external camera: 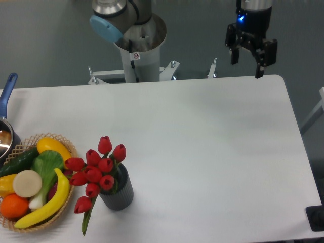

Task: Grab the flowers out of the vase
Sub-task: 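Move the open gripper down toward the red tulips in the vase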

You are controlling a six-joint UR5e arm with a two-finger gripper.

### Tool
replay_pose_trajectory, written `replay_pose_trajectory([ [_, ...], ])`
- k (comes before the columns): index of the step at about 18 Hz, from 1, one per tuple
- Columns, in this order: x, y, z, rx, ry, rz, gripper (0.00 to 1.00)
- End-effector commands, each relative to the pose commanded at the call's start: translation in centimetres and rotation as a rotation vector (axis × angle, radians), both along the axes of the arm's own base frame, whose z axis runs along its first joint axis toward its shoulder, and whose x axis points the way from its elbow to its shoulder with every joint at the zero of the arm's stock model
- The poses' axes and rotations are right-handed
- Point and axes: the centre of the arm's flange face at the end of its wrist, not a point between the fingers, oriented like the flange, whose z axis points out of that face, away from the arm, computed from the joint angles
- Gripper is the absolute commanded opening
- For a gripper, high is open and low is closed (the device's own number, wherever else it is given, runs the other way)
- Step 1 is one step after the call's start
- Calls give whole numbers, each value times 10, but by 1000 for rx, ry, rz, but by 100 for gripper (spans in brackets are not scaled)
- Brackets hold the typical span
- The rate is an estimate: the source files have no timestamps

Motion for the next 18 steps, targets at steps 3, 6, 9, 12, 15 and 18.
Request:
replay_pose_trajectory([
  [3,2,3,1,22,-11,1,100],
  [6,6,13,-4,134,-86,79,100],
  [9,11,23,-9,219,-157,181,100],
  [12,21,42,-10,238,-210,246,100],
  [15,24,66,-14,327,-279,312,100],
  [18,30,91,-22,379,-365,374,100],
])
